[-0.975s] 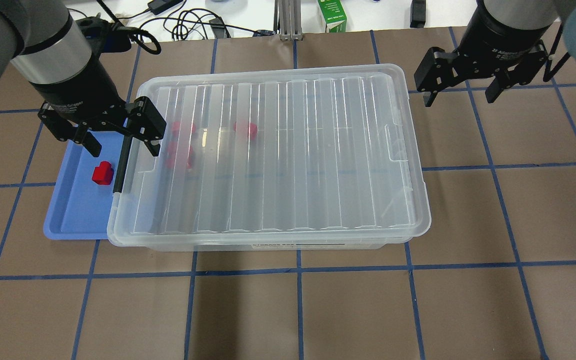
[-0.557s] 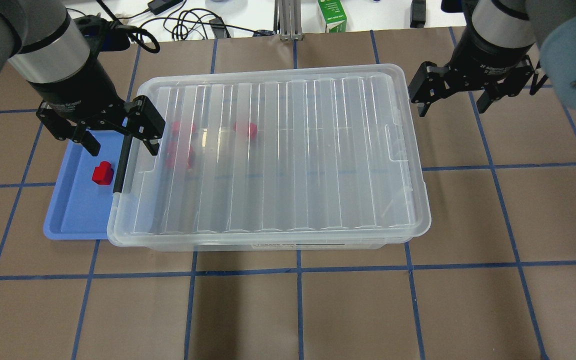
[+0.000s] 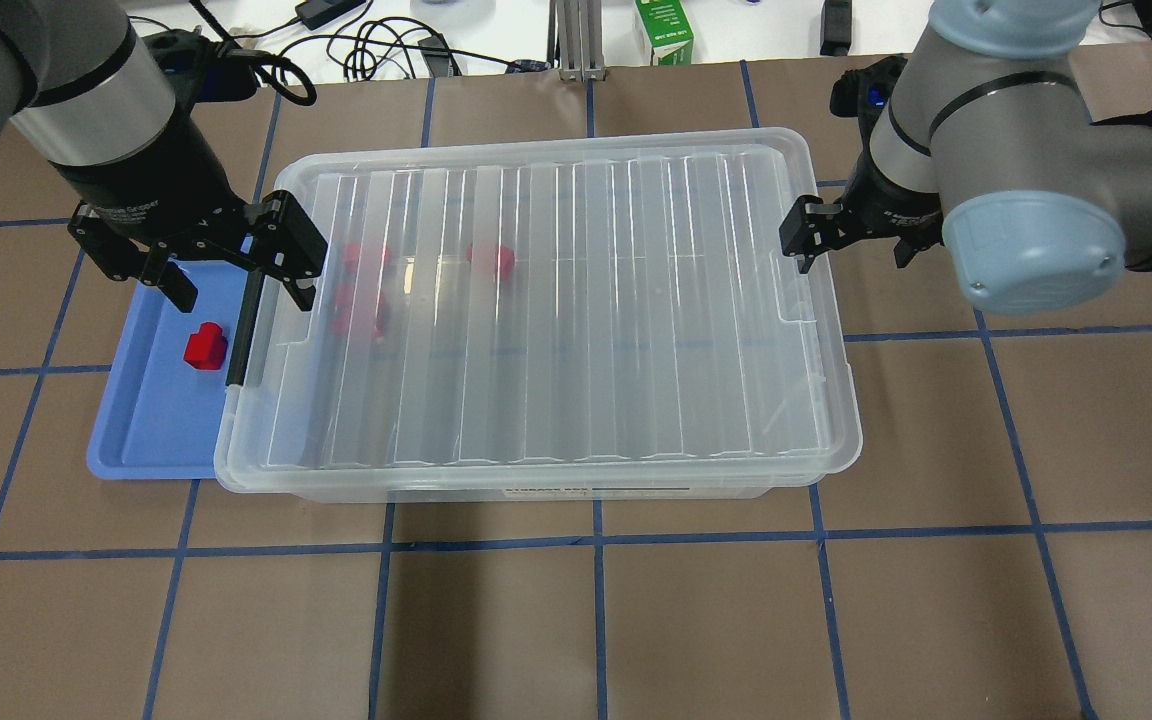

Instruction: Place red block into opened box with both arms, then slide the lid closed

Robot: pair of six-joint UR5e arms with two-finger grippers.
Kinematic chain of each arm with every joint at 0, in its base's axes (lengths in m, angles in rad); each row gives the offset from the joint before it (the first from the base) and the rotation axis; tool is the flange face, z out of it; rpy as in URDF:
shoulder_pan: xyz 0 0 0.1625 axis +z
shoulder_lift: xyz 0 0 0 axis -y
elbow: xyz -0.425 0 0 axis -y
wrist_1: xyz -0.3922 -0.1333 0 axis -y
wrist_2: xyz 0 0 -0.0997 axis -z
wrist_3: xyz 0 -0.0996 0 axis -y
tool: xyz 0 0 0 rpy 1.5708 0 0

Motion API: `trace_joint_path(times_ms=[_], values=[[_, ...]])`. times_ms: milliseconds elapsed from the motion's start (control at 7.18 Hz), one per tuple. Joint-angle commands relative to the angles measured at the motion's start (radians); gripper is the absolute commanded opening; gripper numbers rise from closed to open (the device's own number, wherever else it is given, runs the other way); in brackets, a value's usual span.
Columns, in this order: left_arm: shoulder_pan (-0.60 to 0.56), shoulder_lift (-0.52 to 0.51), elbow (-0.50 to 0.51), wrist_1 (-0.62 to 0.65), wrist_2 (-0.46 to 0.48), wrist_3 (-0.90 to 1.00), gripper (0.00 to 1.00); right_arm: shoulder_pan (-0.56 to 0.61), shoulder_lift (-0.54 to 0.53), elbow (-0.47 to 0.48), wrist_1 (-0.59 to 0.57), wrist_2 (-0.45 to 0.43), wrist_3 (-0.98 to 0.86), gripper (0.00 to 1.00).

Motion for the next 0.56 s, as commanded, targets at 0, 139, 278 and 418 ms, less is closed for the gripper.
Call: trace_joint_path(times_ms=[0, 139, 278, 418], values=[[0.005, 0.001, 0.003, -0.001, 0.0, 0.0, 1.0, 0.0, 0.02, 0.038, -0.068, -0.002, -0.003, 1.0], [0.005, 0.001, 0.001, -0.001, 0.0, 0.0, 1.0, 0.0, 0.02, 0.038, -0.068, -0.003, -0.006, 0.98], [0.007, 0.001, 0.003, -0.001, 0.0, 0.0, 1.0, 0.0, 0.02, 0.038, -0.068, -0.005, -0.014, 0.89], [0.007, 0.001, 0.004, -0.002, 0.0, 0.002, 1.0, -0.003, 0.02, 0.036, -0.069, -0.005, -0.017, 0.87]])
